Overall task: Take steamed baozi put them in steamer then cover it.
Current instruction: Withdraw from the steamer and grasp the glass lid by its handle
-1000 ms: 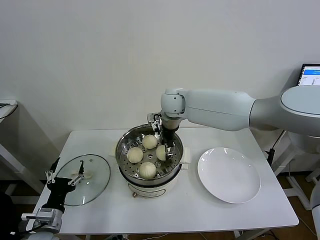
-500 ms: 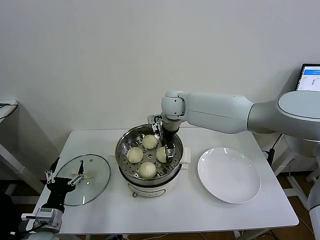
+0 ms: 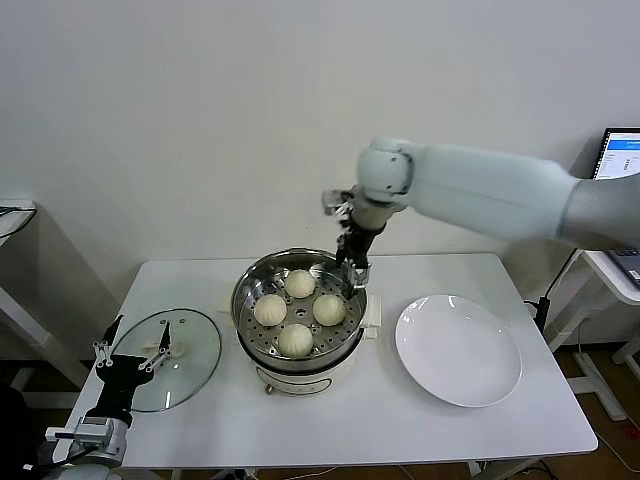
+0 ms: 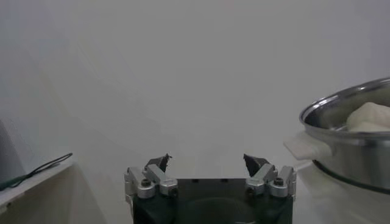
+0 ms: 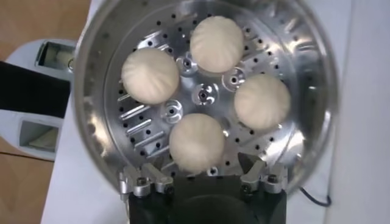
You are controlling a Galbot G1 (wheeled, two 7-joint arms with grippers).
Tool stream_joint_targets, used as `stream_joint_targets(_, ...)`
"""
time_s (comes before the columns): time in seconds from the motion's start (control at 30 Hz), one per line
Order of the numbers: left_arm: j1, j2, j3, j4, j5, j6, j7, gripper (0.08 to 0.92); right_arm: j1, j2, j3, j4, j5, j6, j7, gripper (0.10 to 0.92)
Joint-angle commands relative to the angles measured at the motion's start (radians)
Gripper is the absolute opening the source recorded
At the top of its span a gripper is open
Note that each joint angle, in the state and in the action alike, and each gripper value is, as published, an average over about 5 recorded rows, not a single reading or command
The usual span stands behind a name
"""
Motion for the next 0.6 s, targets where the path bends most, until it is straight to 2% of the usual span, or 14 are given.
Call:
stream_joint_targets(0.03,-0.004,0.003,0.001,0.001,0.027,0.0,0.01,0.823,-0.103,-0.352,0.342,0.132,0.002,0.023,0.032,0.823)
stream_joint_targets(0.17,-0.012,0.002,0.001,-0.004,0.032,-0.015,-0.017,0.823,-0.351,-0.486,0.676,0.181,-0.028,0.067,0.123,0.823)
stream_joint_targets(0.37,-0.032,0.0,0.012,-0.008,0.032,-0.019,-0.041,0.823,-0.783,-0.641,1.095,0.268,0.06,0.209,0.427,0.823)
stream_joint_targets(0.5,-0.044,0.002,0.031,-0.011,0.041,-0.015,-0.042,0.823,-1.166,-0.668,1.438,0.358,0.139,0.31,0.651,0.823)
stream_joint_targets(0.6,-0.053,0.003,0.042,-0.009,0.046,-0.015,-0.044,0.823,-1.445,-0.623,1.68,0.424,0.154,0.384,0.79,0.823)
